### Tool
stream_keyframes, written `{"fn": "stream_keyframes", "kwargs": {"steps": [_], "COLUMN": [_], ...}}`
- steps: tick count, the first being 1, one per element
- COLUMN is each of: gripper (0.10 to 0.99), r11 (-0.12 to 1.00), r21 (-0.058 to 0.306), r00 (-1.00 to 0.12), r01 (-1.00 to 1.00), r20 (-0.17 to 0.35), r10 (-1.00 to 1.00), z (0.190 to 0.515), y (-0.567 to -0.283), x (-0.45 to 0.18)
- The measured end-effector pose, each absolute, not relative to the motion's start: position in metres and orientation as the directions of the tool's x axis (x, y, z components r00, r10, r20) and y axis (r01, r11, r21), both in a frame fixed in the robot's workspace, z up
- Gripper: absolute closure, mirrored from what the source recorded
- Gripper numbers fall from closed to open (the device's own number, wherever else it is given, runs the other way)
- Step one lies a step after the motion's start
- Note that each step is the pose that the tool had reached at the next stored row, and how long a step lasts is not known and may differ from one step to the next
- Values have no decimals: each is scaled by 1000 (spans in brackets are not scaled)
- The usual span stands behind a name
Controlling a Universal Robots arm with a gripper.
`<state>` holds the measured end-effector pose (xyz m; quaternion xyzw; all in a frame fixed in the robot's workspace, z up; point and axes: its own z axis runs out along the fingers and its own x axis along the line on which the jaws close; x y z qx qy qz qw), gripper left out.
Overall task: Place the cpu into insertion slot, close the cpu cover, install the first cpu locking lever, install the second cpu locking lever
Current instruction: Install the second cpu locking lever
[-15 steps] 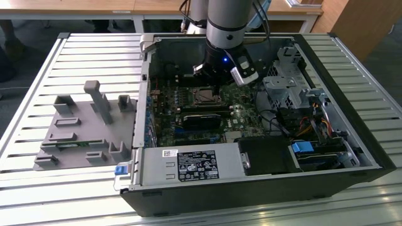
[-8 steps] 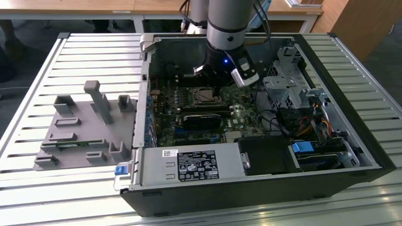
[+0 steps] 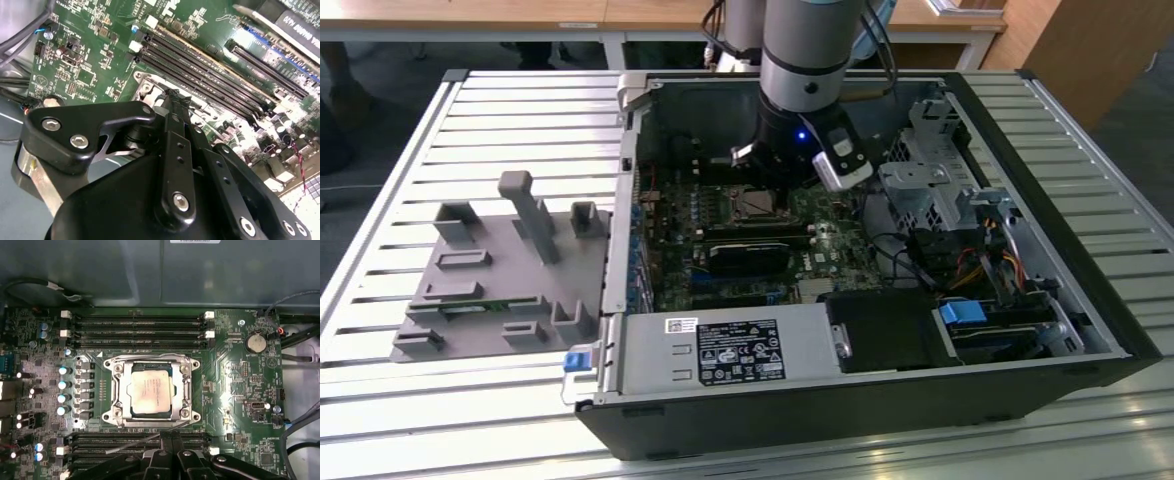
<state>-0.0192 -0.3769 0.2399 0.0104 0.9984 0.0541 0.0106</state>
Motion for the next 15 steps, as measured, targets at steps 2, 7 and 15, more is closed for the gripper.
{"fn": "stream_keyframes", "kwargs": {"steps": [2, 7, 15], "gripper": [980, 980, 980], "r11": [994, 994, 994], "r21": [108, 108, 108], "r00": [-1000, -1000, -1000], "r01": [19, 19, 19], "r20": [-20, -20, -20], "r10": [22, 21, 21], "z": [240, 240, 240], "y": [-378, -379, -379], "x": [-19, -21, -26]}}
